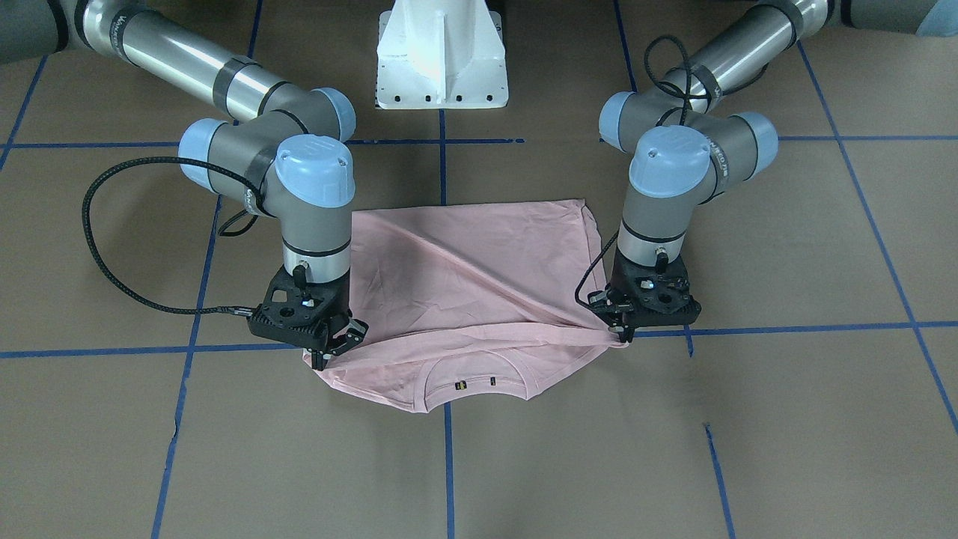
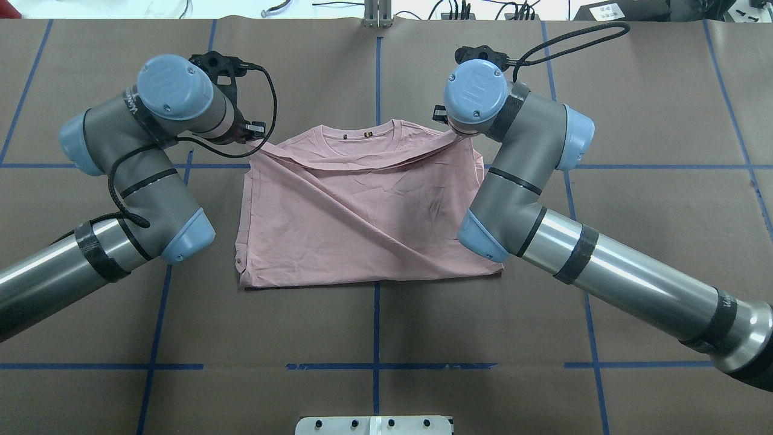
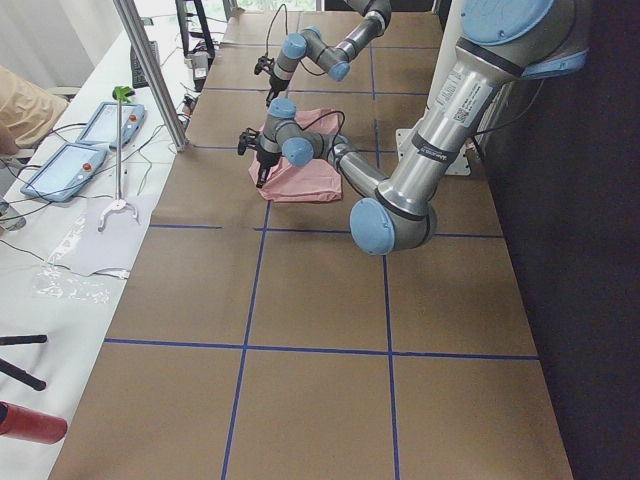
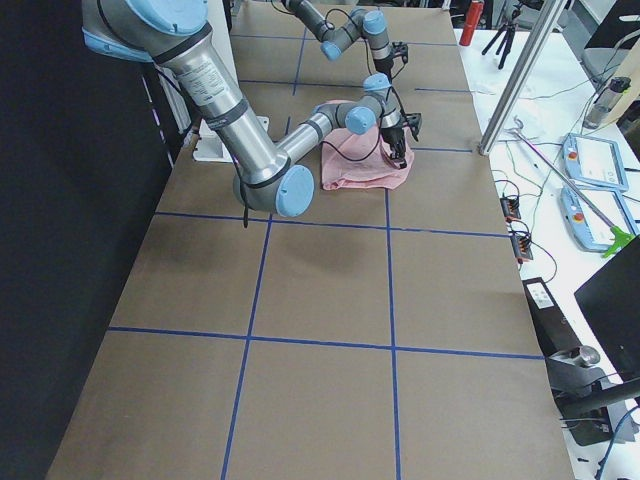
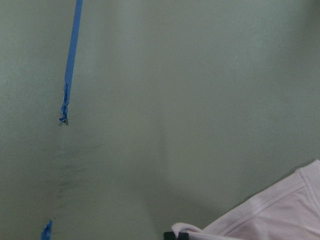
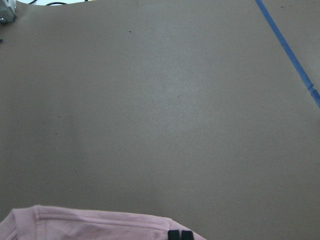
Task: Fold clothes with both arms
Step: 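Lay the hem down at the collar and open both grippers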
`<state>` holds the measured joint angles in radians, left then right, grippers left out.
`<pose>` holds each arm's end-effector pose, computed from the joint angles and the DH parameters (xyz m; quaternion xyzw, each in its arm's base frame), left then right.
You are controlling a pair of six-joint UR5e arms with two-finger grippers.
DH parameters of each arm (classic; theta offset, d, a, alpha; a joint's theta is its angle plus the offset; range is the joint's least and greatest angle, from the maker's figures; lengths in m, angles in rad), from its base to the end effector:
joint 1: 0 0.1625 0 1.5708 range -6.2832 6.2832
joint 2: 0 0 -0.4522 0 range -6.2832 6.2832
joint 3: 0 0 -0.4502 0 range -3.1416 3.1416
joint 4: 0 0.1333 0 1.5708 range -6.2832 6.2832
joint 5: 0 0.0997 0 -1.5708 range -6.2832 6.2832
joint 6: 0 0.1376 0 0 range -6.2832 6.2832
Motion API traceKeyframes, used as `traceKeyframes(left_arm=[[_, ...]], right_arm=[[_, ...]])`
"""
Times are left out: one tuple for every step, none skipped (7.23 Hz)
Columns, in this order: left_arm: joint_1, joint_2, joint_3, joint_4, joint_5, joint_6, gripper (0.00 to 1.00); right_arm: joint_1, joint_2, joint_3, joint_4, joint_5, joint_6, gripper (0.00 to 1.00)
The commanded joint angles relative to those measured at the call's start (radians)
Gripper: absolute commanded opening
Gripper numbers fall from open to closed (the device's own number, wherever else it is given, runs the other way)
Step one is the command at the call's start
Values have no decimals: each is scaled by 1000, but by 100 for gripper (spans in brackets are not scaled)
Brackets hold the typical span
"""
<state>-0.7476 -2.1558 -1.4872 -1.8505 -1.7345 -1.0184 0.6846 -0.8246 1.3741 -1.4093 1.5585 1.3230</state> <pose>0.5193 -0.6326 0.3493 0.1694 0.3478 -0.0588 0.9202 -0.5779 -0.6460 0.2986 0.1616 -0.3083 0.2052 0.9147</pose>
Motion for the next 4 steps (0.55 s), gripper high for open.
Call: traceKeyframes(left_arm=[[22, 8, 1, -6, 7, -2, 0], [22, 8, 1, -7, 7, -2, 0], [22, 8, 1, -7, 7, -2, 0], [22, 8, 1, -7, 6, -2, 0]], right_arm=[[9, -1, -52, 53, 0, -1, 0], [19, -1, -53, 53, 0, -1, 0], [35, 1, -62, 53, 0, -1, 0], [36, -1, -75, 55, 0, -2, 0]])
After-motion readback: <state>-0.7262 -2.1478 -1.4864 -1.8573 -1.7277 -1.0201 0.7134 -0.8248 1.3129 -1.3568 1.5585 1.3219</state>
